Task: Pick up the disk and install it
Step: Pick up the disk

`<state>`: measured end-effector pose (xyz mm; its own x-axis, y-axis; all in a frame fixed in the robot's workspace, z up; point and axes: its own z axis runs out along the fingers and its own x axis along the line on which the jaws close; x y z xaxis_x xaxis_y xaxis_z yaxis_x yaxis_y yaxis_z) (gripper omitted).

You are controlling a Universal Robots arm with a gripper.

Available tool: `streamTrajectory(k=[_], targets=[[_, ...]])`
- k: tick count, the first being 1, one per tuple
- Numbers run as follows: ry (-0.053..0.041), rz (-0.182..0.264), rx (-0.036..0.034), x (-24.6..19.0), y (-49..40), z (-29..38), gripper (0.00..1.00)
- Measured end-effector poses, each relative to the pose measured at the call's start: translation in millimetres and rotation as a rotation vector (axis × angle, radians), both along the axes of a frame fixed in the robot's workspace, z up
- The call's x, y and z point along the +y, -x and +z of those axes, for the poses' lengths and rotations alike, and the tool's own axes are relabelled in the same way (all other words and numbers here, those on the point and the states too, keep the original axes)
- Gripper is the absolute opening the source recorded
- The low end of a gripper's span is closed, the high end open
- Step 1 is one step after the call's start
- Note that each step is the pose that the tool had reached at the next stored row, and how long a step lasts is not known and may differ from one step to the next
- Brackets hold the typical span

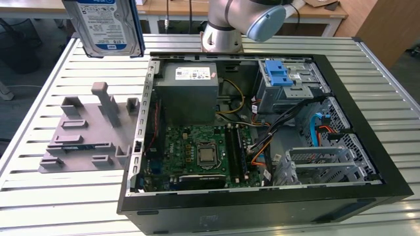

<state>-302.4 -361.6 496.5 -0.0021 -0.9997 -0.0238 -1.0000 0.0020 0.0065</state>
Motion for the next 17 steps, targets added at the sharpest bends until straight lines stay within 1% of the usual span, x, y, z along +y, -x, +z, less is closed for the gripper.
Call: streamTrajectory(k=[17], targets=[[0.0001,0.000,0.0001,-0.2,-8.0,0.0,0.36]])
